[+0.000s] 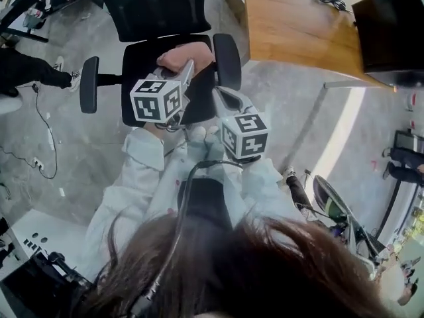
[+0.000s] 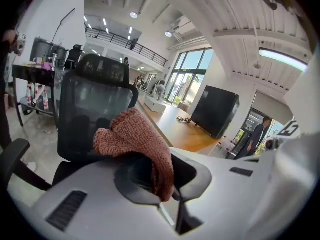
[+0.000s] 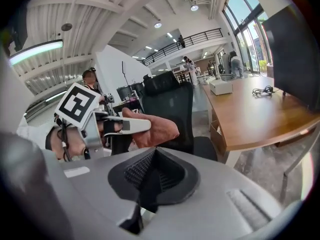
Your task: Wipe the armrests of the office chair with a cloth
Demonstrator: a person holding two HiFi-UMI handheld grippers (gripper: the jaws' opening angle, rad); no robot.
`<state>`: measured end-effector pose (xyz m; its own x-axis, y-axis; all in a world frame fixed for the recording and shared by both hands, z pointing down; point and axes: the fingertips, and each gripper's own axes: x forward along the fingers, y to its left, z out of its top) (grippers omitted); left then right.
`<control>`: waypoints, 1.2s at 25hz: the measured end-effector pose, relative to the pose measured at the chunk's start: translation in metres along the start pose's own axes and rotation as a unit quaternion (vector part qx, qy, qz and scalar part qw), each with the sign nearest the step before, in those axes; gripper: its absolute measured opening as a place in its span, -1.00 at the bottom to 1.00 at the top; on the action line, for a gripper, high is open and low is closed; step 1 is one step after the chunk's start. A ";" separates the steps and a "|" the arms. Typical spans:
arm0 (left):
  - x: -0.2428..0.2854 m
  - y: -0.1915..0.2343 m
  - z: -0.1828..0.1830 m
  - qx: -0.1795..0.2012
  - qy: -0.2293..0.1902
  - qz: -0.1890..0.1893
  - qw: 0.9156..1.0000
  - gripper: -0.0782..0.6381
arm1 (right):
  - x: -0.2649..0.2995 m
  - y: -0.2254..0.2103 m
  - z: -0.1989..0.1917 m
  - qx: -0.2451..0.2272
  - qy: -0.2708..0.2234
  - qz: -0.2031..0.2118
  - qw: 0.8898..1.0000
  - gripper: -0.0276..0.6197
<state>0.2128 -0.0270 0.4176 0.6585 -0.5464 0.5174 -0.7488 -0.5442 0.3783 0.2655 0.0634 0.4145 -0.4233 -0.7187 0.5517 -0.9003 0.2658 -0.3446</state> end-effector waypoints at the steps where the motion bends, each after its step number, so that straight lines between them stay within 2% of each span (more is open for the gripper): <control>1: -0.011 -0.006 0.003 0.008 -0.011 0.003 1.000 -0.67 | -0.004 0.005 0.007 -0.007 -0.009 0.003 1.000 -0.91; 6: -0.055 -0.038 0.019 0.047 -0.056 0.009 0.997 -0.67 | -0.023 0.023 0.042 -0.019 -0.056 0.014 0.998 -0.91; 13: -0.081 -0.060 0.028 0.063 -0.083 0.009 0.995 -0.67 | -0.051 0.031 0.085 -0.027 -0.116 0.011 0.993 -0.91; 30: -0.082 -0.074 0.029 0.063 -0.094 0.009 0.994 -0.67 | -0.068 0.027 0.093 -0.057 -0.134 0.017 0.989 -0.91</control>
<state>0.2158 0.0394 0.3248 0.6568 -0.6594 0.3659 -0.7527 -0.6025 0.2653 0.2791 0.0599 0.2973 -0.4248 -0.8484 0.3158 -0.8983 0.3520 -0.2629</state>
